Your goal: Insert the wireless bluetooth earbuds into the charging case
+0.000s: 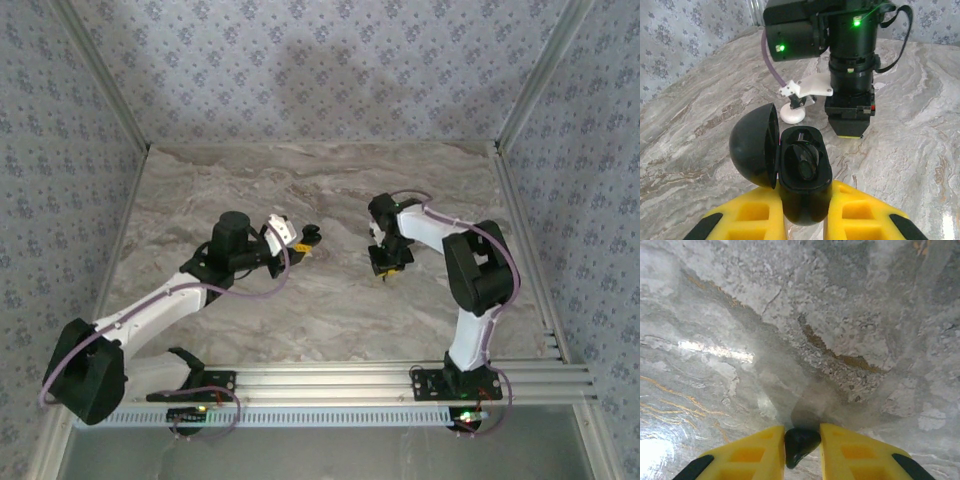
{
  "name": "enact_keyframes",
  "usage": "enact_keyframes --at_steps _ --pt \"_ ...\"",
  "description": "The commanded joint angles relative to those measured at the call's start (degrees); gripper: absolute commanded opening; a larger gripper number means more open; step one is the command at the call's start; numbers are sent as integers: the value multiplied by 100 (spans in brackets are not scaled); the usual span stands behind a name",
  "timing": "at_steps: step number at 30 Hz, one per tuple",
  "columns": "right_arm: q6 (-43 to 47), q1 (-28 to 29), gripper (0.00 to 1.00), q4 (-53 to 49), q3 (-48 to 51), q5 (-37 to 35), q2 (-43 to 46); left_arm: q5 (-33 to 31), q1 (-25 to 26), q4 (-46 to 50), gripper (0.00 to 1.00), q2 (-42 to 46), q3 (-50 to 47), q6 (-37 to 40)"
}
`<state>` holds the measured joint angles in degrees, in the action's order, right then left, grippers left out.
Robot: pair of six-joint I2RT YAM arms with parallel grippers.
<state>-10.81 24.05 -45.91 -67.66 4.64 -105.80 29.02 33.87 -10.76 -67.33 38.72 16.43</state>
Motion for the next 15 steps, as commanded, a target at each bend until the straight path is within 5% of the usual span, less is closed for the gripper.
enact_keyframes --at_steps 1,15 --pt "-330 38 26 451 328 -69 413 -51 32 -334 13 -86 -110 -119" --pt "-1265 385 25 1777 1383 -143 1550 -262 106 -893 12 -316 -364 -289"
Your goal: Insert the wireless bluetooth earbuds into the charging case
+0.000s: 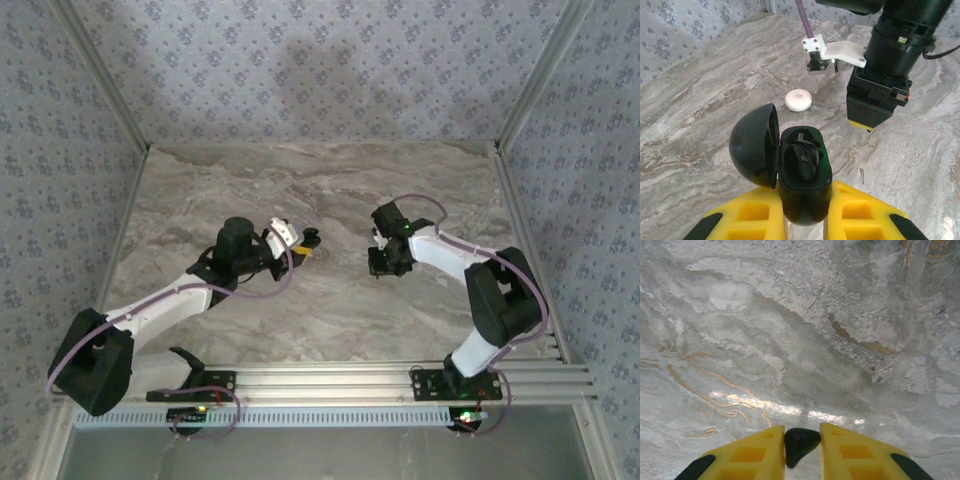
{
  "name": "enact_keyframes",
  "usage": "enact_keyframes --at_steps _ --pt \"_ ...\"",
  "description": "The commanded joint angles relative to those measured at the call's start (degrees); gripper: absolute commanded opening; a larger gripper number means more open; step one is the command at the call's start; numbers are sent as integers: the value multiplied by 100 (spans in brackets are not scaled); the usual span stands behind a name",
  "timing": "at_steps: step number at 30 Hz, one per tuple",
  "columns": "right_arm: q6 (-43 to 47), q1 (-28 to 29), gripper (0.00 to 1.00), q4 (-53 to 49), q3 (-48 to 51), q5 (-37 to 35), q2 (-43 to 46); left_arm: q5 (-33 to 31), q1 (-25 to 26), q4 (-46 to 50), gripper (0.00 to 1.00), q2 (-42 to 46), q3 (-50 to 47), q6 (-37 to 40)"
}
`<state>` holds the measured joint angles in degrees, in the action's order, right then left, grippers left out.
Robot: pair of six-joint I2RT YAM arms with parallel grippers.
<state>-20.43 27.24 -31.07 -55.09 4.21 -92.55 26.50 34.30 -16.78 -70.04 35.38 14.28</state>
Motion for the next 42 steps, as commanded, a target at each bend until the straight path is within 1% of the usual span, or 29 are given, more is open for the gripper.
enact_keyframes --at_steps 1,12,17,23,29,32,39,42 --pt "-347 94 25 338 177 -126 304 -28 72 -316 12 -61 -46 -83" --pt "-872 326 24 875 658 -284 1189 -127 203 -658 12 -380 -140 -127" --pt "-1021 429 24 1083 796 -231 1478 -121 260 -837 12 -566 -162 -136" --pt "-1090 621 24 1439 891 -162 1742 -68 330 -983 12 -780 -94 -50" --pt "-1193 855 24 1661 892 -315 2122 -62 386 -1030 12 -889 -88 -13" --pt "-1323 985 24 1942 879 -326 2312 -67 397 -1065 12 -906 -92 -20" --pt "-1514 1174 25 2585 710 -142 2300 -66 428 -1106 12 -888 -83 -22" --pt "-1517 1218 25 2709 650 -127 2215 -59 436 -1100 12 -870 -75 -31"
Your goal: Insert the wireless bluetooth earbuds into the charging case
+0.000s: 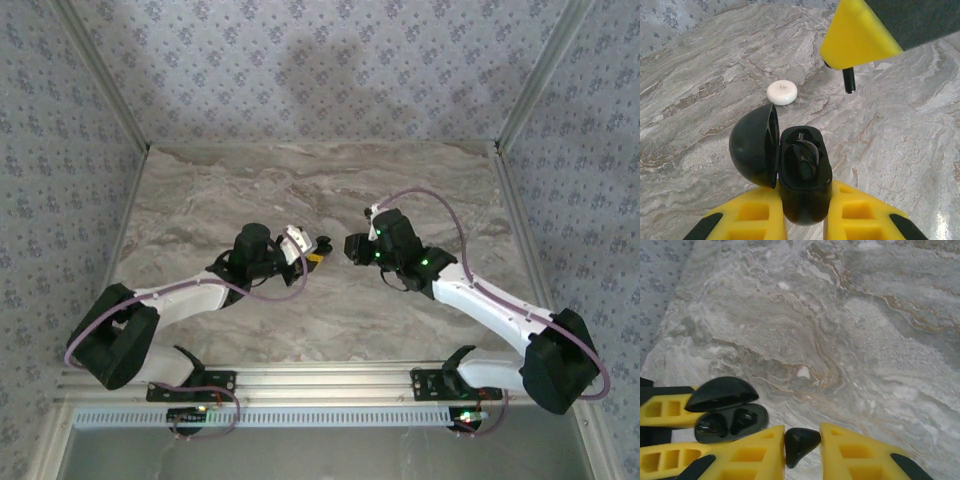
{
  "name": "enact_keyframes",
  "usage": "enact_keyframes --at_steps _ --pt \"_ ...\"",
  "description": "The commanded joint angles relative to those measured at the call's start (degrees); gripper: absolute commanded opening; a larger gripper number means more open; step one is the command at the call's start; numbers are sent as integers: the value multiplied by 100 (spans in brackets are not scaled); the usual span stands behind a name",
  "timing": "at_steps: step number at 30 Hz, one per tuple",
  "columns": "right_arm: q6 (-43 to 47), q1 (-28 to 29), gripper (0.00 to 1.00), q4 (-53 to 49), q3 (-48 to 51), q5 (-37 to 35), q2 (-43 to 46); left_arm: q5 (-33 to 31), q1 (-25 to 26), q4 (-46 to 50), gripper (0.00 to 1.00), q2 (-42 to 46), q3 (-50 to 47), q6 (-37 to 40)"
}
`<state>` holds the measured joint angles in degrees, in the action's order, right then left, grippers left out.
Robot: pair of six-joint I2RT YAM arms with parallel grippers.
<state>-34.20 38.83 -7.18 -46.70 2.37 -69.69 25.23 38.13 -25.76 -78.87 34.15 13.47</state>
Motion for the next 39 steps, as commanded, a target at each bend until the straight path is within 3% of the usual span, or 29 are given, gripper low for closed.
enact_keyframes --at_steps 1,18,31,39 --pt "-148 71 25 368 -204 56 -104 67 54 -206 12 21 46 50" --pt "-429 174 25 1019 -324 333 -617 34 62 -209 12 178 31 15" --pt "-292 327 25 706 -324 83 -639 -51 58 -263 12 337 21 -69" --pt "-236 392 26 730 -316 333 -620 -80 60 -289 12 390 30 -97"
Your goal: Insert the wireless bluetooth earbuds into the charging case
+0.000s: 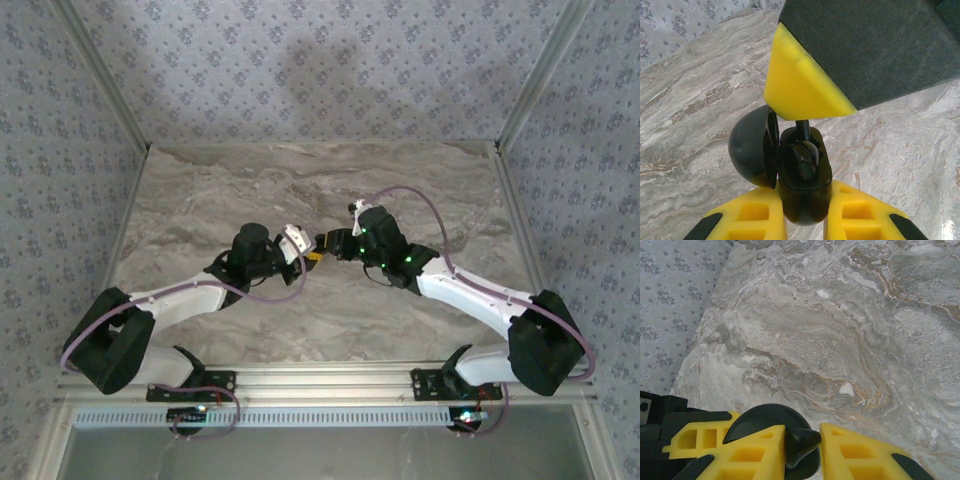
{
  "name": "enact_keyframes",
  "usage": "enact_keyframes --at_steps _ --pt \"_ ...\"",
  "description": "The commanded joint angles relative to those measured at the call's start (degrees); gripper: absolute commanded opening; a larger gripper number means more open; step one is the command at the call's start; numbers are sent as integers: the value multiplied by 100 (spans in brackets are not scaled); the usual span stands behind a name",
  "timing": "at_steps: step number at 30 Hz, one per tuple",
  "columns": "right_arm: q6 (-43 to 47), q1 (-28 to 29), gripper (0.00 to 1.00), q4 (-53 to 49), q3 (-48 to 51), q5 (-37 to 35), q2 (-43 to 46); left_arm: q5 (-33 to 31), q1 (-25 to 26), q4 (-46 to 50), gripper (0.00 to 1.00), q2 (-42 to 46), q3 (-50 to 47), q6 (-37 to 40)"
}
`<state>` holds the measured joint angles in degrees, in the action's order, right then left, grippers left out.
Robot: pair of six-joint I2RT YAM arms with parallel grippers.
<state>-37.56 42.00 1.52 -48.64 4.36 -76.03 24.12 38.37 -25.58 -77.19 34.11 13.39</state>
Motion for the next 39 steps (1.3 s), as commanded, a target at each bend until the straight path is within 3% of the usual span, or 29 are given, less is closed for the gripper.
enact_keyframes --at_steps 1,12,19,24,31,34,39 --pt "109 80 27 -129 -115 169 52 27 37 -300 12 235 35 -90" --pt "300 32 39 7 -69 330 285 23 39 -256 12 301 52 -90" --pt "487 -142 61 -46 -45 256 788 109 35 -170 12 362 52 -49" --pt "623 -582 65 47 53 875 1107 367 31 -169 12 441 61 -35" --pt "870 -1185 65 -138 -301 2681 653 986 38 -182 12 608 165 -123" --pt "969 -1192 62 -223 -347 2807 614 965 30 -109 13 665 219 -123" --pt "834 -1255 49 -188 -154 2805 897 884 36 -28 13 657 237 -94"
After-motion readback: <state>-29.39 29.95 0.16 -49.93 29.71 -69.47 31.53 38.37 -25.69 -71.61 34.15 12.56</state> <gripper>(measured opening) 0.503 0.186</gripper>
